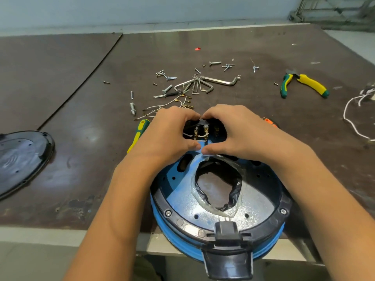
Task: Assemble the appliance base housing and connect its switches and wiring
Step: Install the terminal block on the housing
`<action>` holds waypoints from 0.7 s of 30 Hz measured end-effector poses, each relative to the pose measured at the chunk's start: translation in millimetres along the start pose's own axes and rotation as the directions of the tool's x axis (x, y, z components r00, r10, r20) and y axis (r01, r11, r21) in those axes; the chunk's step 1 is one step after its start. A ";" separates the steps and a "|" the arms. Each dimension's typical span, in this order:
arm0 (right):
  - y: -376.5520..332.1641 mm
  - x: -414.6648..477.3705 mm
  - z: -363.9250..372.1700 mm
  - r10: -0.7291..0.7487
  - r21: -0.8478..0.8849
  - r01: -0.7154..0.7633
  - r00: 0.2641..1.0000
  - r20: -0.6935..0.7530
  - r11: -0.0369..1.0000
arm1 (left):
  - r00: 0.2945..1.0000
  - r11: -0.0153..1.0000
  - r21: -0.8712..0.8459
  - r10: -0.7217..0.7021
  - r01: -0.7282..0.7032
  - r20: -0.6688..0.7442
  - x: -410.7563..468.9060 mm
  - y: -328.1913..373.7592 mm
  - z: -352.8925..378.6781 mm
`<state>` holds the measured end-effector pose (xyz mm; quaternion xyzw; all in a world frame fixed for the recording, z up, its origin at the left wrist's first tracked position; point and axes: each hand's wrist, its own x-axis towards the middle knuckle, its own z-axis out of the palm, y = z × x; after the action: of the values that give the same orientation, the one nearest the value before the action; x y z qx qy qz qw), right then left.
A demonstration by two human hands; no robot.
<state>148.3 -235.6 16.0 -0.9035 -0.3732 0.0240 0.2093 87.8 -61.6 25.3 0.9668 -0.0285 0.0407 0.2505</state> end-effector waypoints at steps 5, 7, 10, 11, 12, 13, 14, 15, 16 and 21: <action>2.4 0.7 1.0 0.002 0.026 -0.001 1.000 -0.028 1.000 | 1.000 1.000 -0.020 0.002 -0.002 0.002 -0.8 -2.4 -1.5; 2.2 1.2 0.2 0.001 0.020 -0.001 1.000 -0.026 1.000 | 1.000 1.000 0.001 0.008 -0.008 -0.008 -0.8 -1.0 -0.2; 2.0 0.7 -0.7 -0.004 0.026 0.004 1.000 -0.025 1.000 | 1.000 1.000 0.005 0.021 -0.020 -0.013 -1.1 -1.0 1.5; 1.8 0.3 -0.9 -0.002 0.032 0.003 1.000 -0.024 0.999 | 1.000 1.000 0.005 0.023 -0.023 -0.016 -1.2 -0.9 1.9; 1.7 0.0 -0.9 -0.002 0.034 0.003 1.000 -0.026 0.999 | 1.000 1.000 0.007 0.021 -0.021 -0.021 -1.1 -0.6 2.5; 1.5 0.0 -0.7 -0.002 0.034 0.003 1.000 -0.029 0.999 | 0.999 1.000 0.012 0.018 -0.017 -0.027 -0.7 -0.1 3.2; 1.3 0.1 -0.5 -0.002 0.033 0.003 1.000 -0.031 0.999 | 0.999 1.000 0.017 0.015 -0.015 -0.032 -0.2 0.5 3.9; 1.2 0.3 -0.3 -0.001 0.031 0.002 1.000 -0.031 1.000 | 0.999 1.000 0.021 0.013 -0.012 -0.037 0.3 1.2 4.7; 1.3 0.6 -0.4 0.000 0.027 0.001 1.000 -0.029 1.000 | 0.999 1.000 0.024 0.009 -0.008 -0.040 0.8 1.5 5.1; 1.9 1.8 0.8 0.009 0.036 -0.008 1.000 -0.027 0.999 | 1.000 1.000 0.028 0.002 -0.001 -0.028 2.1 0.8 5.2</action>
<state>150.7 -235.3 14.7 -0.9015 -0.3658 0.0195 0.2305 90.1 -64.9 21.3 0.9695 -0.0252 0.0547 0.2375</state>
